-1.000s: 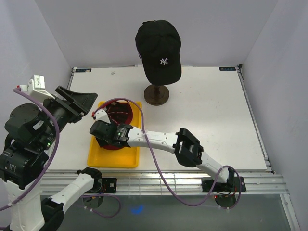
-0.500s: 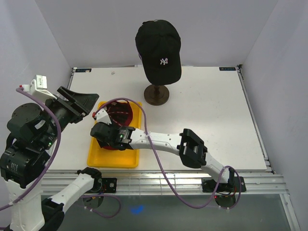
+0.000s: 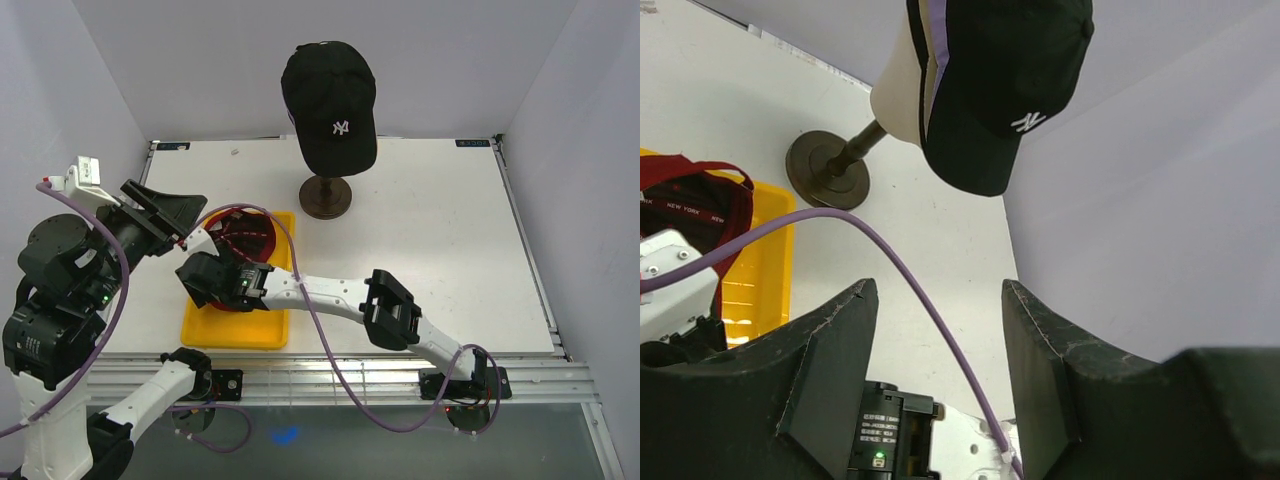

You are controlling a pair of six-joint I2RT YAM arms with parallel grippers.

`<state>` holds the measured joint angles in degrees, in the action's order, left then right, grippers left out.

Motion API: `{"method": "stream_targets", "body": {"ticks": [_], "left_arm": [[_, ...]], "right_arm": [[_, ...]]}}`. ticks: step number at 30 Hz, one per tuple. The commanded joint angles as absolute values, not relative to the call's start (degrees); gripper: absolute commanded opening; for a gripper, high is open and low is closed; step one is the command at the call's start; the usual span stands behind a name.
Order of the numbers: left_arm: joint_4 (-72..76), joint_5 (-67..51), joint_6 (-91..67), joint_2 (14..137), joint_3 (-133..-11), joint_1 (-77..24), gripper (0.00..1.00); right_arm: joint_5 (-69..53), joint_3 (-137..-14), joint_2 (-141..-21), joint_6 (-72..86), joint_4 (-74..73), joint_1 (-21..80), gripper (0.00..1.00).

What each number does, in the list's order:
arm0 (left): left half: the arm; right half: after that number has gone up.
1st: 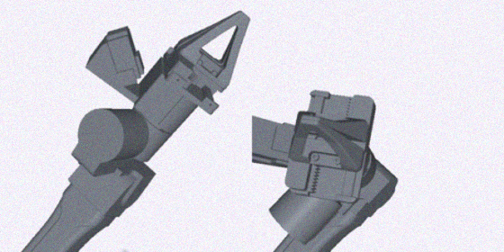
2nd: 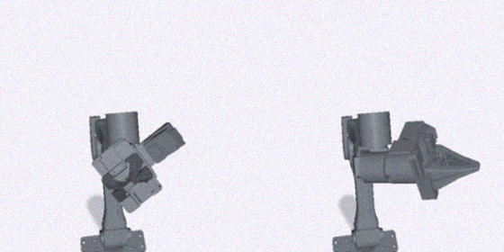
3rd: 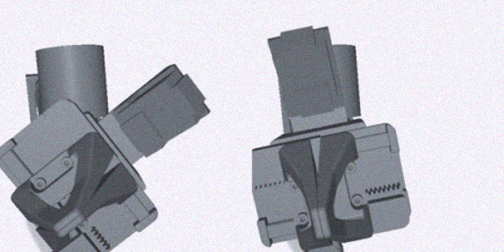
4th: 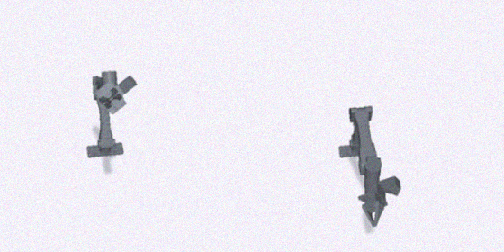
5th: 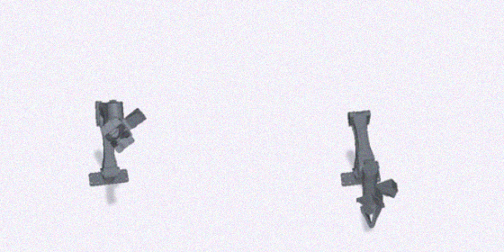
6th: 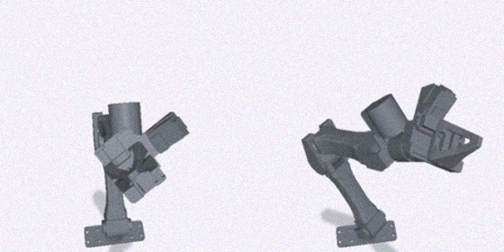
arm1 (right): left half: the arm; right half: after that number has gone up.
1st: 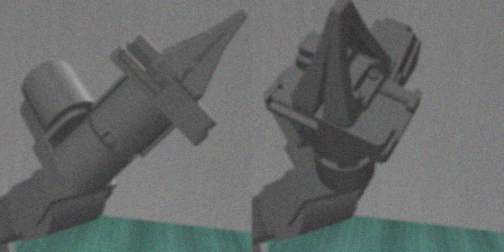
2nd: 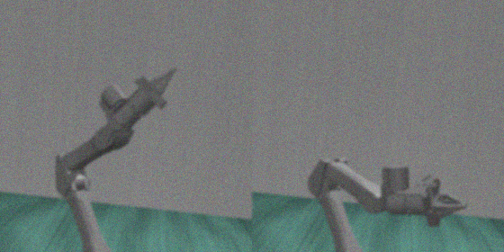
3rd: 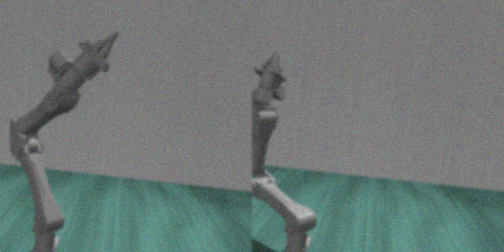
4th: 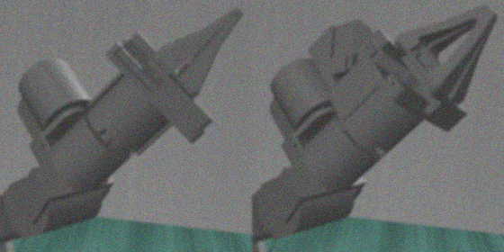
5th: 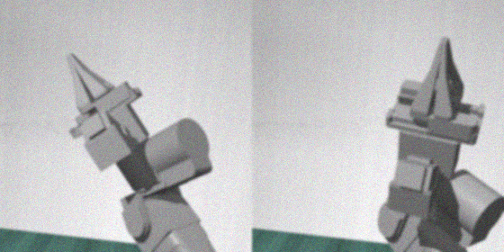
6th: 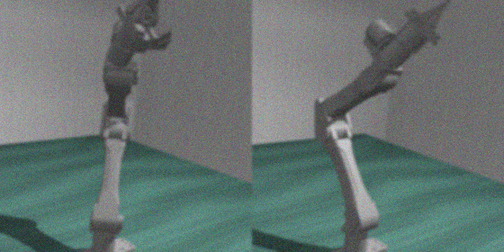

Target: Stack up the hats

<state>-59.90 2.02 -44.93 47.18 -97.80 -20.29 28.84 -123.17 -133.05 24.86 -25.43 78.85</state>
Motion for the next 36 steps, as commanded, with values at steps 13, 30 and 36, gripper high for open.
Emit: {"method": "stream_targets", "body": {"ticks": [13,30,36], "left_arm": [[-57.7,0.9,-45.0,46.4,-95.6,-20.0,0.63],[-55.0,0.1,-45.4,45.0,-92.6,-20.0,0.63],[-53.5,0.1,-45.9,44.9,-92.2,-20.0,0.63]], "right_arm": [[30.8,-126.0,-137.6,20.0,-25.7,77.8,0.65],[36.1,-124.9,-132.7,21.5,-33.4,77.7,0.24],[34.4,-125.1,-127.9,21.9,-35.2,77.7,0.08]]}}
